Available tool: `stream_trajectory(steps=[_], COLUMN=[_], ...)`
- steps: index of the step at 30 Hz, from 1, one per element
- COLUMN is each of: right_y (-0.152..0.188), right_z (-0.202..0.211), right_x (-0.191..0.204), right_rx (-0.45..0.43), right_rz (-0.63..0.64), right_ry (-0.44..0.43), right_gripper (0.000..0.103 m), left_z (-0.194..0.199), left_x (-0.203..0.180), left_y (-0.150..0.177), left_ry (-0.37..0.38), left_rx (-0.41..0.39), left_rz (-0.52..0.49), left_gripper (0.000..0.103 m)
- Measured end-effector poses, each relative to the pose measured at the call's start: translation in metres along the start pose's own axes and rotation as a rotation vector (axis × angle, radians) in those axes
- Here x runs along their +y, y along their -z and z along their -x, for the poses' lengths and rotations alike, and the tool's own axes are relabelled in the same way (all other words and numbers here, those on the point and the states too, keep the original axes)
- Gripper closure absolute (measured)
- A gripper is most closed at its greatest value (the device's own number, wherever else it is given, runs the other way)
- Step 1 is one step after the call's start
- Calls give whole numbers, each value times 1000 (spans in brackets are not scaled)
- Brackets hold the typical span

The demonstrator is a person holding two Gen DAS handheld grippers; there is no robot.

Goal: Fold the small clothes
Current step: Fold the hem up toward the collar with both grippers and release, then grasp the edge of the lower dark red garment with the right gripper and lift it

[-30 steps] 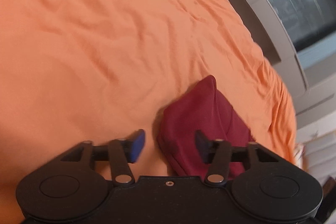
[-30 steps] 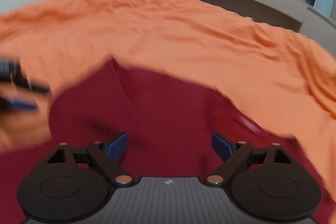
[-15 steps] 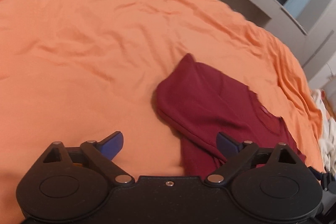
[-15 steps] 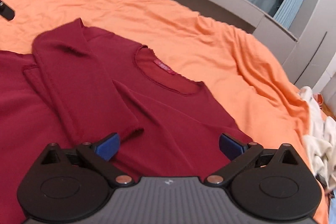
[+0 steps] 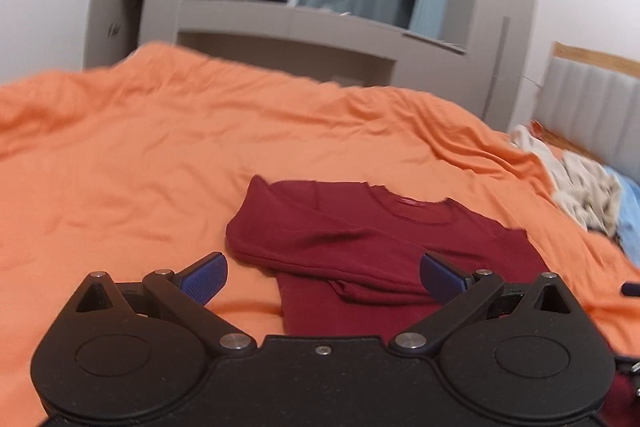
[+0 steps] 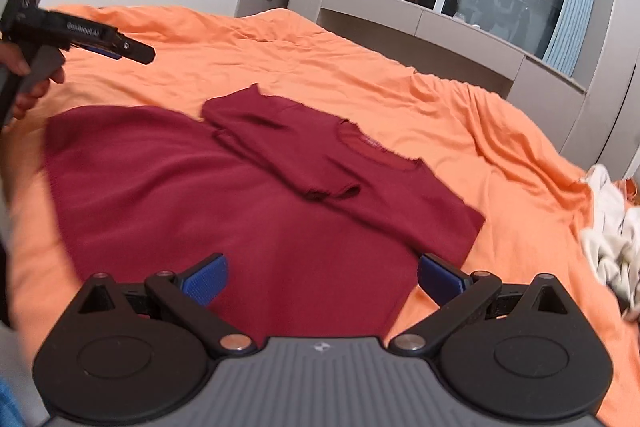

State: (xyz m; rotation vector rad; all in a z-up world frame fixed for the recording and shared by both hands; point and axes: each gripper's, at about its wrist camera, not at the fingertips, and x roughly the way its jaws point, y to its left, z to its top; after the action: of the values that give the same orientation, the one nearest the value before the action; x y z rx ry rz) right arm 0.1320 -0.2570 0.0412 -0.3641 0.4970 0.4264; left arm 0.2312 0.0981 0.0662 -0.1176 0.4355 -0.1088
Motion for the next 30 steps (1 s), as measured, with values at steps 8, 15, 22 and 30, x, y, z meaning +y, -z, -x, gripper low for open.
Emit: stream_trajectory(steps=[8,15,22,30], right_y=[36,42,49,45], right_z=[47,47,36,32], right_x=[31,51,66,71], right_rx=[46,111,100,70], right_rz=[111,244,327,354], right_ry=[15,107,196,92], right_gripper=[0,0,1,78], left_z=[68,94,105,111], left_x=[-2,-4,-16,-29], left_y=[56,78,96,111], left_ry=[-2,-5,-14,-41], left_rx=[-33,-37,-19,25], left_rz=[-34,-10,-42,-124], left_gripper=[1,1,1,1])
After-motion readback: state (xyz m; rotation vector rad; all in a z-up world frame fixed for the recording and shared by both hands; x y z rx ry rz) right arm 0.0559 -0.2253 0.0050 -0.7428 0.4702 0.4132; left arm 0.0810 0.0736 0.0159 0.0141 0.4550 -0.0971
